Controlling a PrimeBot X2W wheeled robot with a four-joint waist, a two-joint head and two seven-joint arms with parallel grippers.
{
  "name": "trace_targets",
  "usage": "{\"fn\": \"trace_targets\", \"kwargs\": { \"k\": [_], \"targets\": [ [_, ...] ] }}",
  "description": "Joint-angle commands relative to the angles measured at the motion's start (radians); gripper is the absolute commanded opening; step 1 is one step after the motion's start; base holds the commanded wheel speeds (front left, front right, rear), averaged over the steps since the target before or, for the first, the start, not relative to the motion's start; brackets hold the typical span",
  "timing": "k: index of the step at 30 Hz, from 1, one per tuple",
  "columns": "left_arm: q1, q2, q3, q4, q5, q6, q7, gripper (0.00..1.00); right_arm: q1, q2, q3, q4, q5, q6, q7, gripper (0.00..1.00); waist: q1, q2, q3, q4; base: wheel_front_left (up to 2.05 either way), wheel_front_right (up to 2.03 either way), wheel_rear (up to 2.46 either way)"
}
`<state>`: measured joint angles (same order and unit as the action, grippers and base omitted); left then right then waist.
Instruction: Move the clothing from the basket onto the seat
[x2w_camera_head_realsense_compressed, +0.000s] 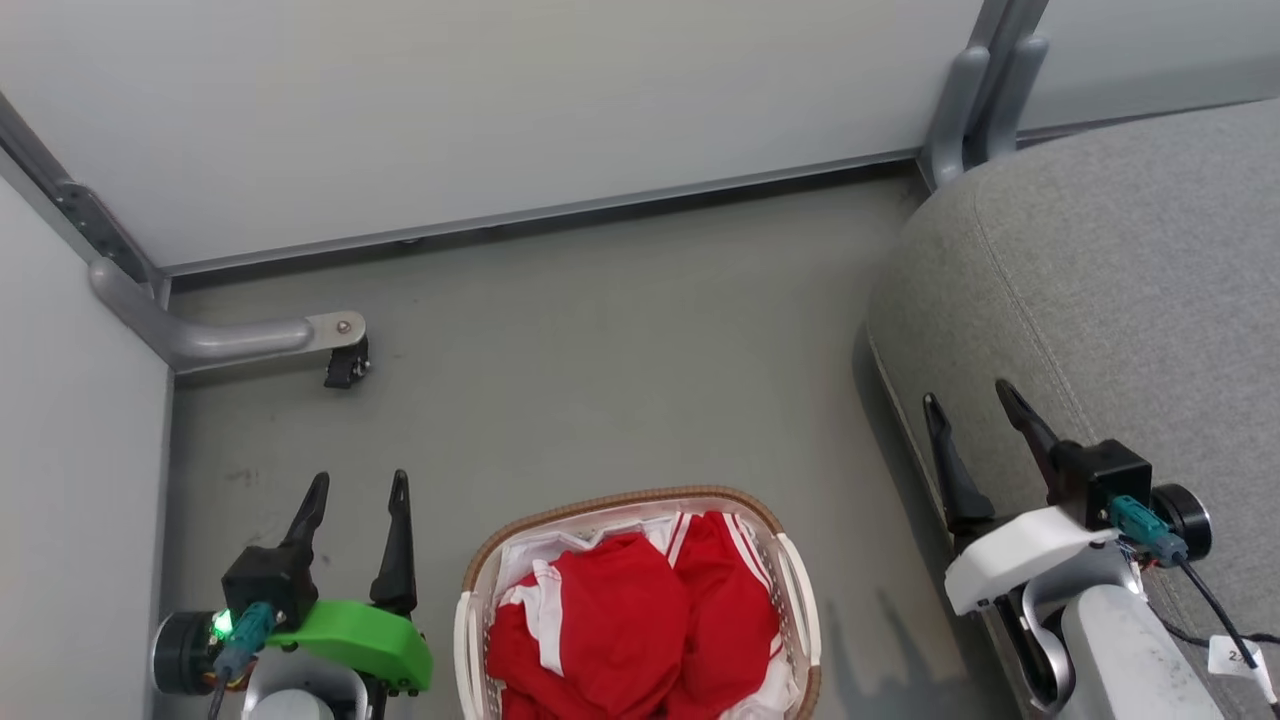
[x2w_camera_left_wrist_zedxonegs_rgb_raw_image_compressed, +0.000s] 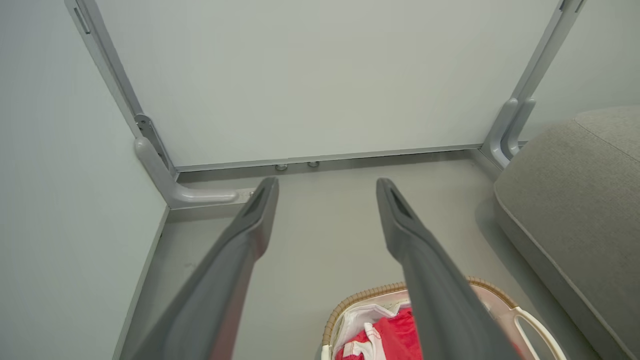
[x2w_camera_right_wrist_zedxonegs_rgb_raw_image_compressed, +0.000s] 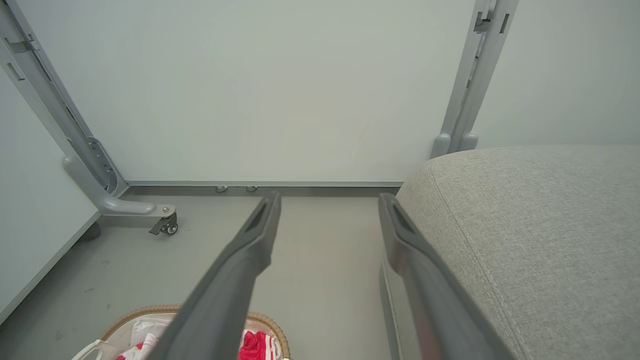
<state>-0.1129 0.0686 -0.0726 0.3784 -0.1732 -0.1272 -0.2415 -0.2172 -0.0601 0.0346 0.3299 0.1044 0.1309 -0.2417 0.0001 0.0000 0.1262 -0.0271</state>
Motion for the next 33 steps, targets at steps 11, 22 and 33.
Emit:
{"fn": "trace_targets", "kwargs": {
  "k": [11,22,33],
  "targets": [
    [-0.159,0.059,-0.128,0.049,0.043,-0.005,-0.026,1.00,-0.112,0.008,0.041,-0.061,-0.057,0.000,-0.025,1.00,-0.0001,0.0000,0.282,-0.136,0.00,0.00,0.00],
    [-0.279,0.128,-0.233,0.168,0.005,-0.005,-0.023,1.00,-0.208,0.009,0.110,-0.171,0.028,0.000,-0.025,1.00,-0.0001,0.0000,0.481,-0.234,0.00,0.00,0.00],
    [-0.377,0.164,-0.294,0.343,-0.019,-0.005,-0.023,1.00,-0.257,0.009,0.153,-0.233,0.065,0.000,-0.025,1.00,-0.0001,0.0000,0.620,-0.283,0.00,0.00,0.00]
  ]
}}
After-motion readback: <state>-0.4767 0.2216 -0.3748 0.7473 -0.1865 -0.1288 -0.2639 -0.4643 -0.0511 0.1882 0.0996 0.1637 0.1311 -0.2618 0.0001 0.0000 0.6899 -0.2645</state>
